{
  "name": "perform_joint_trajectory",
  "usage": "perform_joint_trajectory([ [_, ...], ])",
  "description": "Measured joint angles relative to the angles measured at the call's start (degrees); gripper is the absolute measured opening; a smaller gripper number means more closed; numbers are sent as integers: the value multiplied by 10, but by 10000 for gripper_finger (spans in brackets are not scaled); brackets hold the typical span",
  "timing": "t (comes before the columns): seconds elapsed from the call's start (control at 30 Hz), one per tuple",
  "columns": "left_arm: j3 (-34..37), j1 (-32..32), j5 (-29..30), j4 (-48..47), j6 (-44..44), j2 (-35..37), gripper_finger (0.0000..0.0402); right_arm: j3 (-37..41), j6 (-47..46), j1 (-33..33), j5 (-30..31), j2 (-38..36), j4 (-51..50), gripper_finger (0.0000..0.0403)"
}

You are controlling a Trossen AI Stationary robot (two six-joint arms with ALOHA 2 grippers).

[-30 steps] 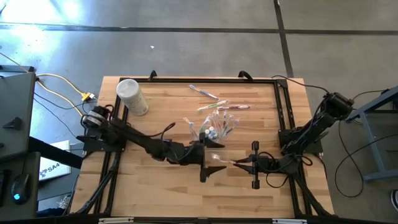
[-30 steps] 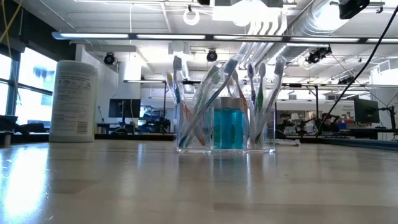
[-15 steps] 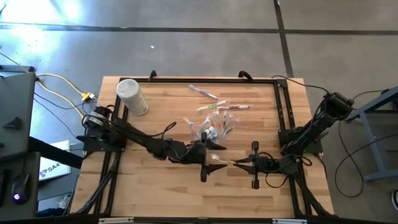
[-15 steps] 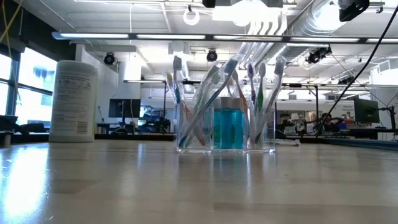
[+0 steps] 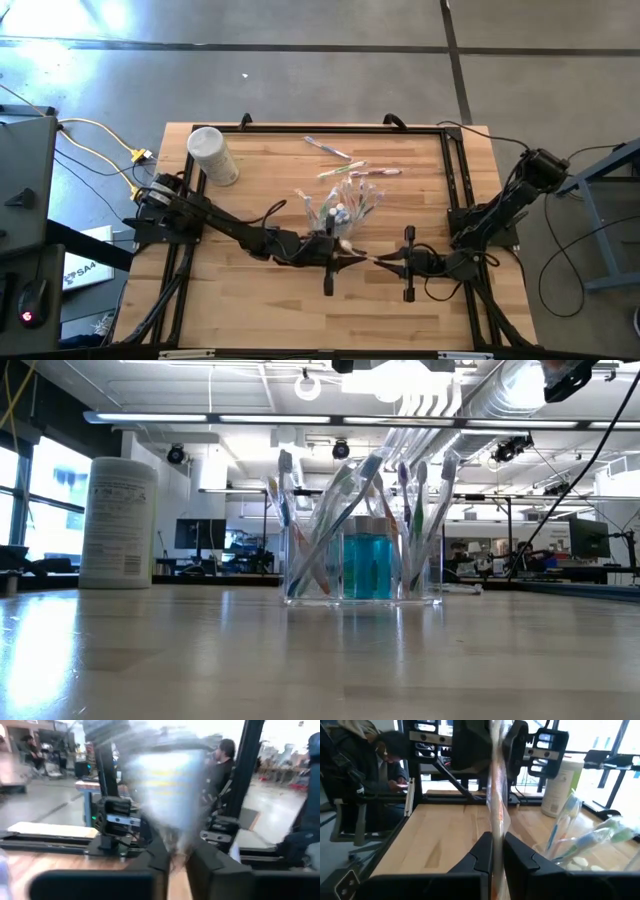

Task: Pick & Place toothbrushing station
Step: Put the orange toothbrush into the transparent organizer

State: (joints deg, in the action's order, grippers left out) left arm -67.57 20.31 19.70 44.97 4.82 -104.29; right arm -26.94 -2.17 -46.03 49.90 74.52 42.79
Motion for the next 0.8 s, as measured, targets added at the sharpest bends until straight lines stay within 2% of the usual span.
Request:
perform_joint_trajectory([
  [0.07,0,-1,-4,-1,-14,0,16,0,-16,4,-2,0,-8,18],
  [0.2,0,-1,-4,-8,-16,0,14,0,-57,17,-12,-1,-35,20],
  [0.37,1,-1,-9,-14,-13,-1,13,0,-81,27,-63,-1,-55,44],
  [0.5,1,-1,-12,-13,-1,0,13,0,-83,26,-69,0,-65,94],
  [0.67,1,1,-13,-21,1,0,13,0,-94,18,-68,0,-72,175],
  [0.8,0,12,-13,-29,1,0,13,0,-101,10,-51,-3,-92,233],
])
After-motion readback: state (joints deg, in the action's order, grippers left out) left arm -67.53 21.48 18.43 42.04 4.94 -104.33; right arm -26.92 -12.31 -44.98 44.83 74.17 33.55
